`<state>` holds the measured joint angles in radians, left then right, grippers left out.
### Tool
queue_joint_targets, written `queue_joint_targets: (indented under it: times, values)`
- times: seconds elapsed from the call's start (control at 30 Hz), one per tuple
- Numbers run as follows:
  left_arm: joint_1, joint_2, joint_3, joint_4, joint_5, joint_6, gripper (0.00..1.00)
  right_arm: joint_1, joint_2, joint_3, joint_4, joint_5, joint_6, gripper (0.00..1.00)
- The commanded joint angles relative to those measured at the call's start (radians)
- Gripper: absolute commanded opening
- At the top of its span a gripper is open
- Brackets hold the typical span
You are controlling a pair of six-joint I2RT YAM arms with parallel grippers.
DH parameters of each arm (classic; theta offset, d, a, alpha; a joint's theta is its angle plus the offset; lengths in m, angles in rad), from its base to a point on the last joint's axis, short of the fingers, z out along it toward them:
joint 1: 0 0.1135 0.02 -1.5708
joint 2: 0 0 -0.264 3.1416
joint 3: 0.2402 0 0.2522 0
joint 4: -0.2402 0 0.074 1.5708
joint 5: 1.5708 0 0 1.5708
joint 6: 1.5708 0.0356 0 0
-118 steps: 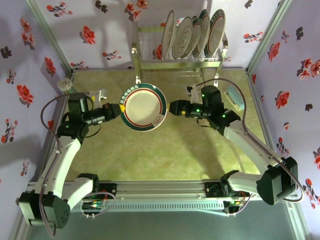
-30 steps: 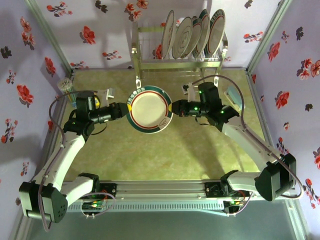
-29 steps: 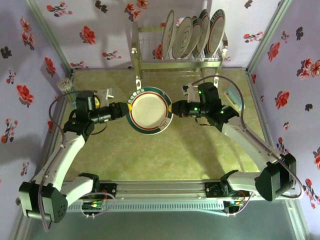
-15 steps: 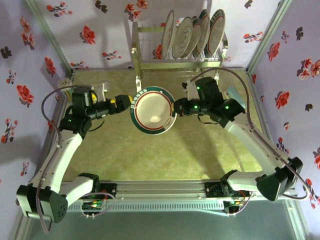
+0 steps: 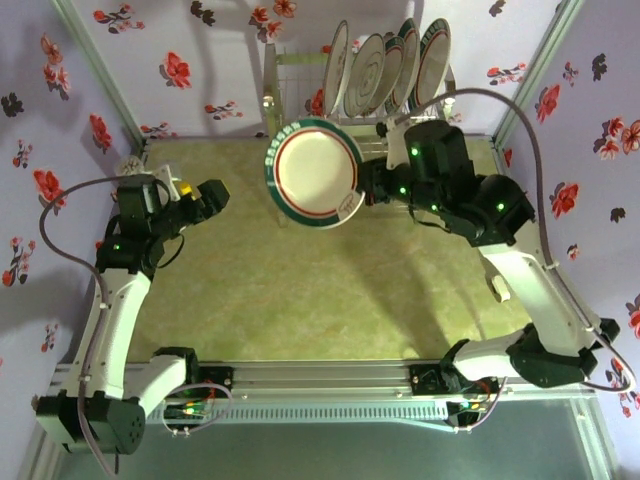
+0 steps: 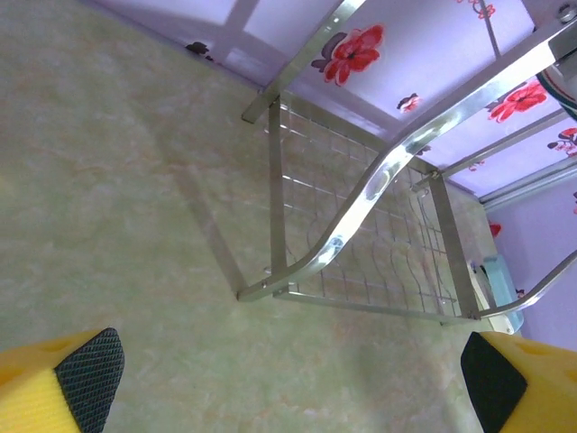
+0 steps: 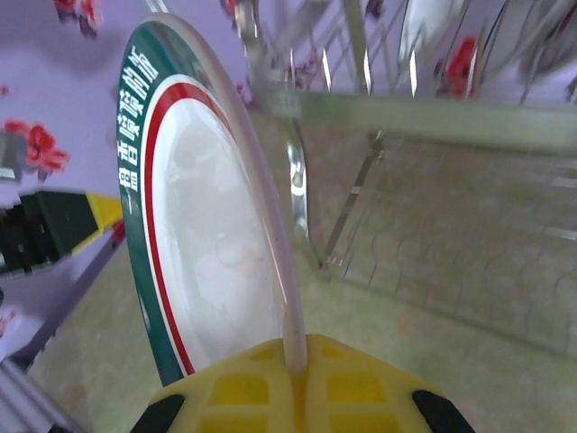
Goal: Load the plates into the dish rack
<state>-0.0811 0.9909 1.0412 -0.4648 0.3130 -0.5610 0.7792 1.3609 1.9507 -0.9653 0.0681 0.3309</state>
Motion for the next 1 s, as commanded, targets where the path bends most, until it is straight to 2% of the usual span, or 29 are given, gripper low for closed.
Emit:
queue_joint_targets:
  times: [0.0,0.1,0.17,0.27,0.6,0.73,0.97]
  values:
    - [0.013,0.011,0.043,-0.033,-0.010,0.030,1.00,0.023,0.066,0.181,-0.018,0.183,-0.050,0.00]
    - [0.019,0.025,0.053,-0.044,-0.002,0.035,1.00,0.032,0.147,0.339,-0.040,0.259,-0.075,0.00]
    - [0.020,0.031,0.059,-0.047,0.002,0.036,1.00,0.044,0.204,0.442,-0.053,0.355,-0.093,0.00]
    - [0.020,0.035,0.065,-0.048,0.006,0.041,1.00,0.060,0.252,0.515,-0.014,0.474,-0.115,0.00]
    - [0.023,0.058,0.092,-0.072,0.015,0.067,1.00,0.113,0.348,0.533,0.271,0.774,-0.181,0.00]
    - [0.025,0.063,0.090,-0.074,0.015,0.075,1.00,0.133,0.408,0.559,0.386,0.836,-0.229,0.00]
    - [0.025,0.056,0.076,-0.075,0.020,0.085,1.00,0.165,0.559,0.636,0.586,1.010,-0.424,0.00]
